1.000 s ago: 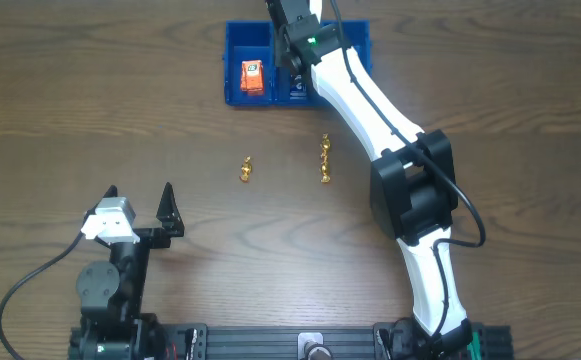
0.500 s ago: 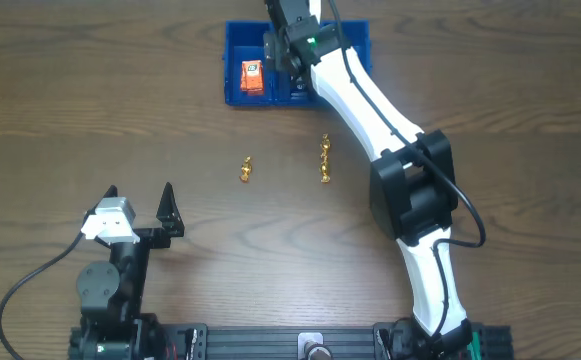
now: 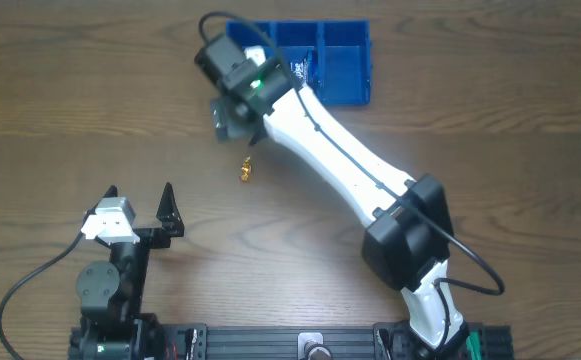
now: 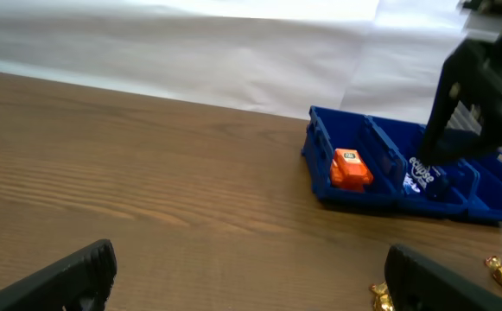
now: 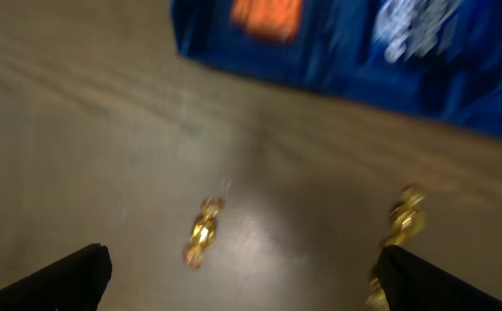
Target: Sort Candies Into Trays
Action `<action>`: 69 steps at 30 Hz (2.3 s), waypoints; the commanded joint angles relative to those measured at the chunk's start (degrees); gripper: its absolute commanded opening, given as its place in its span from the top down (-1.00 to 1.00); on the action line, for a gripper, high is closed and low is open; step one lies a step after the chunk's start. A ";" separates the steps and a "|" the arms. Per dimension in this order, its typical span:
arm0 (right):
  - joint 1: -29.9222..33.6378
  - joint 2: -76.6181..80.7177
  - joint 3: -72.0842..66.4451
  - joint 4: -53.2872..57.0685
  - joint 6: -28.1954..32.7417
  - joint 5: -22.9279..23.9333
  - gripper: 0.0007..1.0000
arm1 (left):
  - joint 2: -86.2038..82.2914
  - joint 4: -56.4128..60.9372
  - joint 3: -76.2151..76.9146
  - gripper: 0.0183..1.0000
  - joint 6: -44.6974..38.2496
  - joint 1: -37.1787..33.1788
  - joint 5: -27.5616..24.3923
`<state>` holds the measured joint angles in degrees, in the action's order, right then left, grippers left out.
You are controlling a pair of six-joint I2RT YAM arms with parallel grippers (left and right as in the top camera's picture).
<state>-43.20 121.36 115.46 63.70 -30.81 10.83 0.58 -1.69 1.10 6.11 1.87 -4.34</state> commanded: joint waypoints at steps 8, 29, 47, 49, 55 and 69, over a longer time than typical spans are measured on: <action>-4.09 11.58 -3.80 -3.41 -10.49 -4.52 -1.00 | -0.37 -2.49 -0.83 -1.00 -0.35 -0.39 -0.13; -2.25 14.53 -4.50 -4.63 -15.23 -4.96 -0.90 | -0.37 -2.49 -0.83 -1.00 -0.35 -0.39 -0.13; -2.38 15.08 -4.52 -5.01 -15.17 -4.94 -0.36 | -0.37 -2.49 -0.83 -1.00 -0.35 -0.39 -0.13; -2.43 15.12 -4.52 -5.16 -15.15 -4.94 -0.33 | -0.37 -2.49 -0.83 -1.00 -0.35 -0.39 -0.13; -2.43 15.30 -4.52 -5.16 -15.04 -4.96 -0.31 | -0.37 -2.49 -0.83 -1.00 -0.35 -0.39 -0.13; -2.54 16.35 -4.52 -5.79 -15.02 -5.88 0.03 | -0.37 -2.49 -0.83 -1.00 -0.35 -0.39 -0.13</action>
<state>-45.82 136.38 111.24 58.17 -45.87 4.91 0.58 -1.69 1.10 6.11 1.87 -4.34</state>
